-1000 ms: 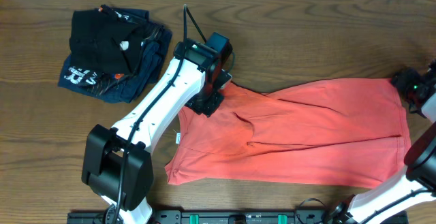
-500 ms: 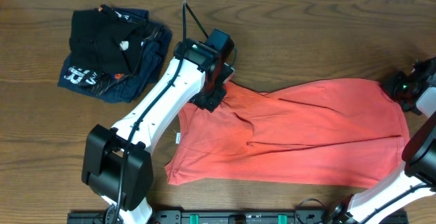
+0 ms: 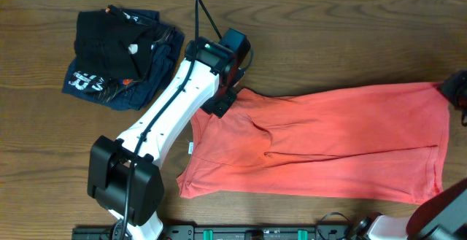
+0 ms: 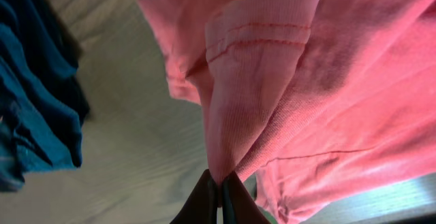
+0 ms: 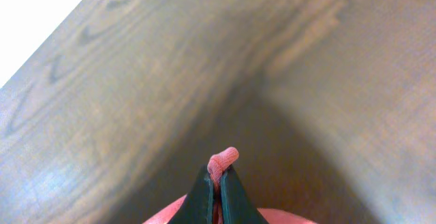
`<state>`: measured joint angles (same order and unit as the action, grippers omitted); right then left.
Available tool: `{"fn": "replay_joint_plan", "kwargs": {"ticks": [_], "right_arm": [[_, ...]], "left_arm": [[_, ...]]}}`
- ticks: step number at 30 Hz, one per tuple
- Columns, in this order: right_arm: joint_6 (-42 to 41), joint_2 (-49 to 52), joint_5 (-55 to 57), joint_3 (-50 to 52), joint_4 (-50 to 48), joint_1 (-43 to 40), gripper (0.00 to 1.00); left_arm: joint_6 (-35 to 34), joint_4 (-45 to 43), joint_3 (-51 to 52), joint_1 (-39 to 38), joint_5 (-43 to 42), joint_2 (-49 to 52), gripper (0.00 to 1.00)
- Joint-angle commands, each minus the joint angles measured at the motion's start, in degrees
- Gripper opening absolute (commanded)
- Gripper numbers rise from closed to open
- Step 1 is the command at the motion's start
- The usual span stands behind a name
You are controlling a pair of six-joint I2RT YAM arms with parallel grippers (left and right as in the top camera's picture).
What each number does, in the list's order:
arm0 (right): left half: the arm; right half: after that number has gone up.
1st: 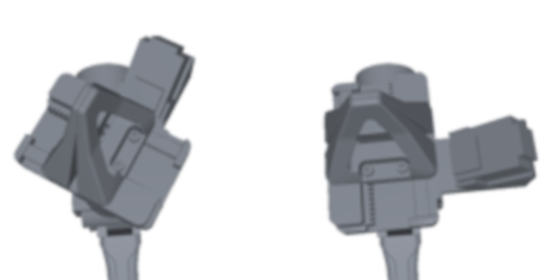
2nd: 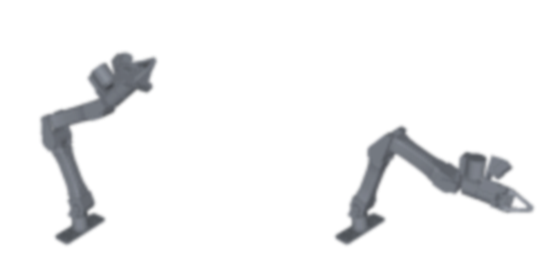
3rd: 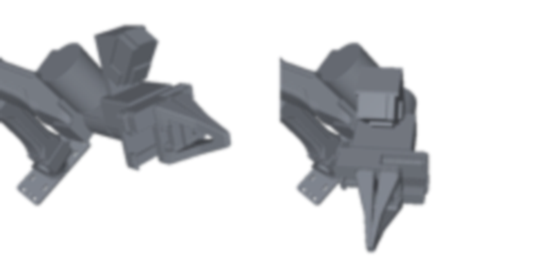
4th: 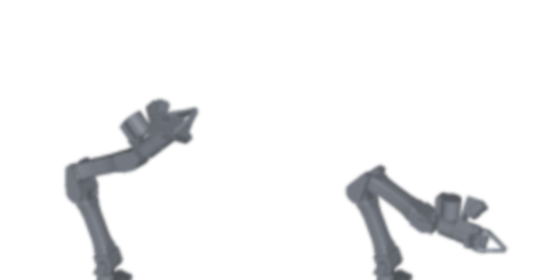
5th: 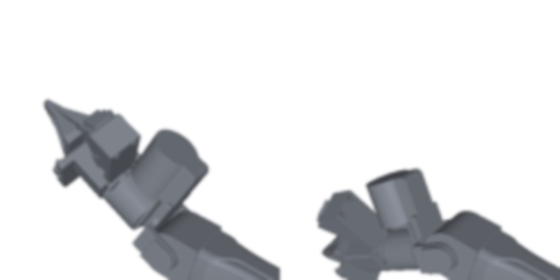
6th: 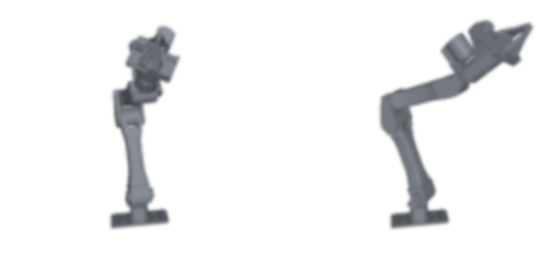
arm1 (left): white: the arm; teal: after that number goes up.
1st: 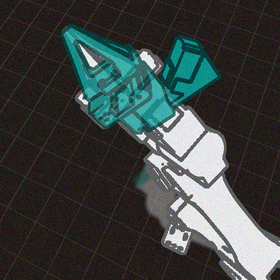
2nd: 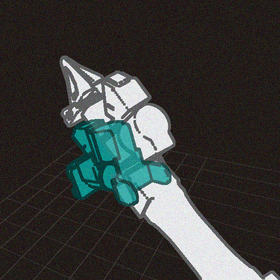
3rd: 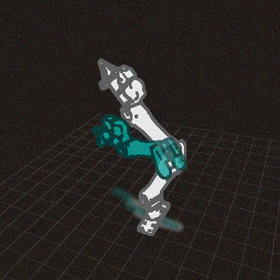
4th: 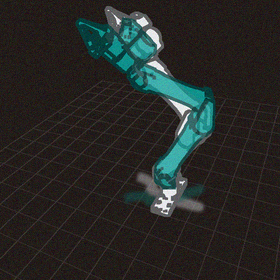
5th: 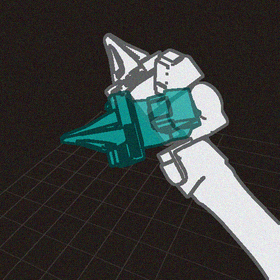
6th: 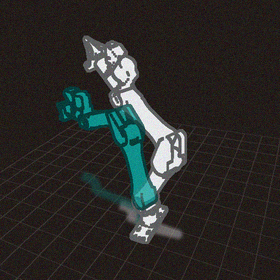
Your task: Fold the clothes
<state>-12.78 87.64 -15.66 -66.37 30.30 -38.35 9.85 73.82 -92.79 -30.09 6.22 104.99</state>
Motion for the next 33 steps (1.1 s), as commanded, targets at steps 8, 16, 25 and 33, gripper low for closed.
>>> {"fn": "replay_joint_plan", "kwargs": {"ticks": [8,16,25,33], "right_arm": [[-2.8,-1.64,16.31,-0.33,14.53,-3.26,0.01],[-6.88,-1.27,21.64,-0.33,19.87,-8.0,0.01],[-6.93,0.57,22.88,-0.09,26.4,-8.7,0.04],[-6.88,0.57,23.1,1.75,26.93,-8.2,0.3]], "left_arm": [[-3.85,9.64,-0.24,0.28,-6.62,-1.53,0.06],[-4.81,11.17,3.65,0.28,-11.82,-1.53,0.06],[-4.81,9.38,8.07,0.28,-11.58,-1.53,0.06],[-4.74,10.01,8.09,0.28,-11.56,-1.53,0.06]]}}
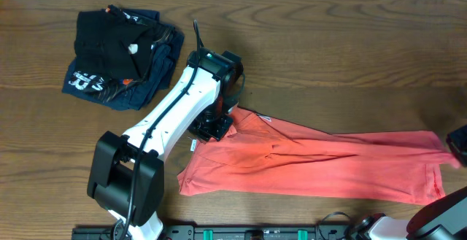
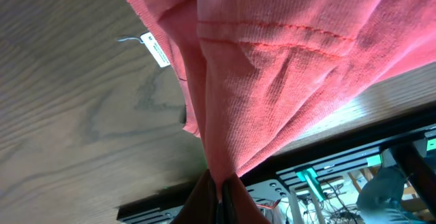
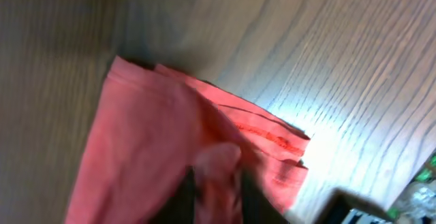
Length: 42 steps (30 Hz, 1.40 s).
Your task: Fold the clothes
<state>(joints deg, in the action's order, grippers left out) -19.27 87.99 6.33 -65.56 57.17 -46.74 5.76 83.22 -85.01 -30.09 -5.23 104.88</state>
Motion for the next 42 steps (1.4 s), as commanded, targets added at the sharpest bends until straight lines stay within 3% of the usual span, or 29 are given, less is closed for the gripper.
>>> {"fn": "replay_joint_plan", "kwargs": {"ticks": [1,5,11,16,22,30,32,33,36,37,42], "right_arm": [[-0.39,0.22,1.18,0.96,0.07,0.2,0.34],[-0.42,0.22,1.16,0.96,0.04,0.2,0.38],[-0.44,0.22,-0.92,1.01,-1.07,0.2,0.53],[0.15,0.22,-8.31,2.19,-3.76,0.22,0.58],[0.22,0.22,-10.32,5.33,-5.77,0.24,0.62],[0.0,0.22,-11.91,9.35,-9.18,0.26,0.63],[0.0,0.22,-12.0,9.49,-9.18,0.26,0.63],[0.0,0.22,-12.02,9.49,-9.16,0.26,0.63],[0.0,0.22,-12.92,9.49,-9.16,0.26,0.63],[0.0,0.22,-12.98,9.49,-9.18,0.26,0.63],[0.0,0.22,-13.03,9.49,-9.22,0.26,0.62]], "left_arm": [[-0.68,0.72,0.31,0.28,-0.11,-1.42,0.06],[-0.68,1.6,0.31,0.28,-0.13,-1.42,0.09],[-0.72,2.73,0.31,0.28,-0.15,-1.42,0.12],[-0.72,-0.26,0.33,0.28,-0.15,-1.42,0.37],[-0.72,-11.34,3.39,0.28,-0.13,-1.36,0.53],[-2.27,-31.23,13.94,0.63,11.13,-1.16,0.57],[-2.25,-35.1,16.59,1.49,10.78,-1.16,0.58],[-2.25,-36.81,17.81,1.92,10.62,-1.16,0.51],[-1.88,-42.93,21.27,3.5,8.66,-1.14,0.11],[-1.77,-44.63,21.88,4.02,7.67,-1.14,0.06],[0.26,-53.86,22.88,6.86,0.37,-1.01,0.06]]}}
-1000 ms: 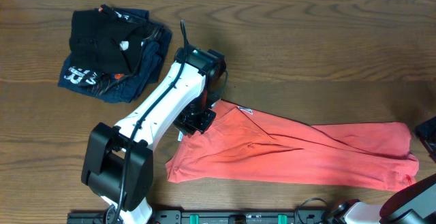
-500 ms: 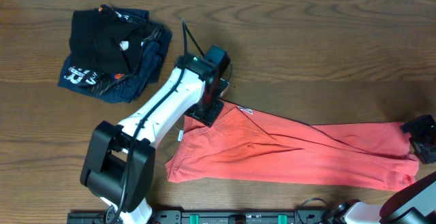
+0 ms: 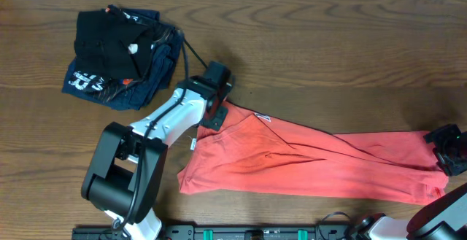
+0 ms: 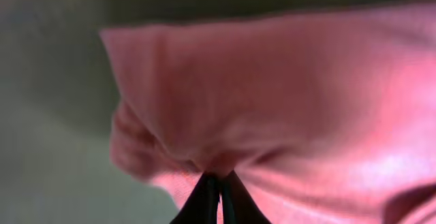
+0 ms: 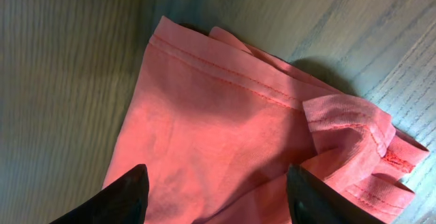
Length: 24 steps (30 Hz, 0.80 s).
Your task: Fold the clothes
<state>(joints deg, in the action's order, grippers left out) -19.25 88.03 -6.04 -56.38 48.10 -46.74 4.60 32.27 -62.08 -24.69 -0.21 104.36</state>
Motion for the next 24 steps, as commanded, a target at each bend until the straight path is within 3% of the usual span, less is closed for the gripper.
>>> {"fn": "replay_joint_plan", "kwargs": {"ticks": [1,9,12,19,24], "right_arm": [[-0.04,0.17,-0.66,0.31,-0.24,0.26,0.62],[0.0,0.17,-3.34,0.31,-1.03,0.26,0.61],[0.57,0.17,-3.63,0.31,-1.16,0.26,0.62],[4.07,0.46,5.99,0.31,-5.79,0.24,0.69],[11.82,2.58,5.57,0.31,-9.77,-0.68,0.71]], "left_arm": [[1.7,-4.85,-0.04,2.01,-5.49,-0.26,0.06],[0.7,-19.87,-0.98,8.87,-11.1,5.77,0.06],[-0.83,-20.61,-4.33,12.13,-11.63,7.21,0.06],[-0.83,-9.42,-16.46,18.62,-18.23,6.86,0.09],[-0.63,-0.59,-20.83,18.34,-20.39,5.42,0.33]]}}
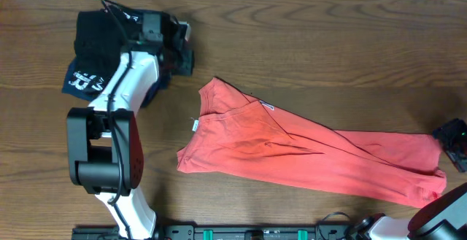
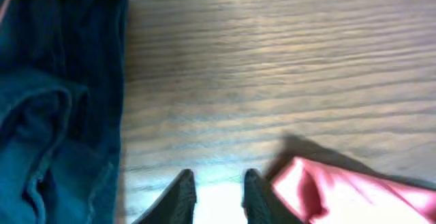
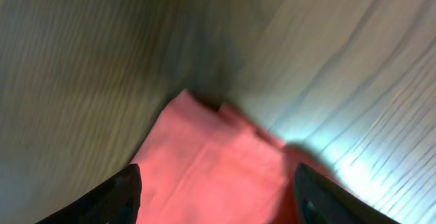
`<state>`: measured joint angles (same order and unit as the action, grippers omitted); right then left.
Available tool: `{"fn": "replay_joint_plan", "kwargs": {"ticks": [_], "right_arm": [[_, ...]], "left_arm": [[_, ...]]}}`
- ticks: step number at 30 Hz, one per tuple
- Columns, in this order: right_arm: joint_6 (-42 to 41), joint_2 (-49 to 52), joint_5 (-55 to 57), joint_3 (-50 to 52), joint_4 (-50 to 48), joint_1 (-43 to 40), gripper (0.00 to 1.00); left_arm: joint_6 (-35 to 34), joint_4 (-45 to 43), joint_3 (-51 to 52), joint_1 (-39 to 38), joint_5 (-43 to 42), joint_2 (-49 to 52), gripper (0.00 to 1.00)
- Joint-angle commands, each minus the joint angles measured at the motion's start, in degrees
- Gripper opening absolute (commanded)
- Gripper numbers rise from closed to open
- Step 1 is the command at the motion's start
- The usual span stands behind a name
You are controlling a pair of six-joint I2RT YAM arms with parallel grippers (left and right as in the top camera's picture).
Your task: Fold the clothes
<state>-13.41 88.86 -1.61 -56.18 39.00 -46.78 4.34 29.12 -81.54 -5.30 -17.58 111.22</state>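
Note:
A coral-red shirt (image 1: 306, 160) lies on the wooden table as a long band folded lengthwise, running from the centre to the right edge. My left gripper (image 1: 184, 56) is open over bare wood between the dark clothes pile and the shirt, and holds nothing. In the left wrist view the left gripper (image 2: 216, 195) has the shirt's corner (image 2: 320, 190) just to its right. My right gripper (image 1: 452, 139) is at the table's right edge, by the shirt's end. In the right wrist view the right gripper (image 3: 218, 200) is wide open over the red cloth (image 3: 218, 176).
A pile of folded dark blue and black clothes (image 1: 120, 54) sits at the back left; its blue cloth (image 2: 54, 108) fills the left of the left wrist view. A small white label (image 1: 194, 126) sticks out of the shirt's left edge.
My left gripper has let go of the shirt's upper left corner and moved back and left toward the dark pile. The right gripper is still open and sits slightly further from the shirt's end.
At first both grippers were shut on the far edge of the widely spread shirt. Then that edge lay nearer the front and the shirt was a narrower band. Later the right gripper was open while the left still pinched cloth. Now both are open and off the shirt.

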Motion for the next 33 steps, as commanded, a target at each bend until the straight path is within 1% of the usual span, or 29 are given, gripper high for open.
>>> {"fn": "replay_joint_plan", "kwargs": {"ticks": [1,4,6,7,8,9,10,12,15,17,19,22,25,30,33], "right_arm": [[7.61,2.47,0.13,0.11,-0.96,-0.81,0.72],[8.37,4.94,-3.34,0.11,-0.52,-0.98,0.75],[8.44,6.01,-7.96,0.11,-0.42,-0.92,0.75],[9.99,6.14,-12.2,0.11,-0.39,-0.94,0.66],[12.02,6.03,-16.15,0.04,-0.24,-0.94,0.56],[12.92,5.64,-19.71,-0.17,0.35,-1.01,0.42],[12.81,5.22,-20.96,-0.44,1.46,-1.01,0.32],[10.05,4.28,-19.67,-1.33,6.4,-1.07,0.01],[1.55,3.82,-10.84,-1.53,14.19,-1.27,0.01],[-0.59,3.82,-5.88,-1.09,17.38,-1.2,0.01],[-2.16,3.82,-3.26,-0.13,18.32,-1.2,0.01],[-6.08,3.82,-1.99,2.64,16.44,-1.2,0.01],[-11.89,3.82,0.57,8.17,10.23,-1.16,0.01],[-19.23,4.85,-0.11,20.13,-7.98,0.11,0.01],[-21.99,6.19,-3.1,24.94,-19.39,1.99,0.01]], "left_arm": [[-0.37,3.58,-1.38,-1.38,-3.02,-1.7,0.37],[0.11,8.72,-1.38,-2.93,-4.52,-2.27,0.45],[0.09,12.44,-1.14,-4.2,-6.62,-2.25,0.49],[0.13,14.19,-0.79,-5.01,-6.88,-2.25,0.49],[0.57,15.47,-0.42,-5.68,-6.86,-2.25,0.44],[1.46,16.76,-0.02,-6.43,-6.86,-2.25,0.36],[2.03,17.55,0.39,-7.02,-6.84,-2.25,0.29],[2.8,18.91,0.98,-8.02,-6.82,-2.25,0.24],[3.08,19.32,1.44,-8.68,-6.16,-2.25,0.24],[3.1,19.45,1.44,-8.66,-5.97,-2.25,0.24],[3.15,19.43,1.44,-8.66,-5.75,-2.25,0.24],[3.13,19.43,1.44,-8.66,-5.75,-2.25,0.24],[3.1,19.76,1.44,-8.66,-5.75,-2.25,0.24],[3.08,21.0,1.44,-8.66,-5.75,-2.25,0.24],[3.1,21.22,1.44,-8.66,-5.75,-2.25,0.25]]}}
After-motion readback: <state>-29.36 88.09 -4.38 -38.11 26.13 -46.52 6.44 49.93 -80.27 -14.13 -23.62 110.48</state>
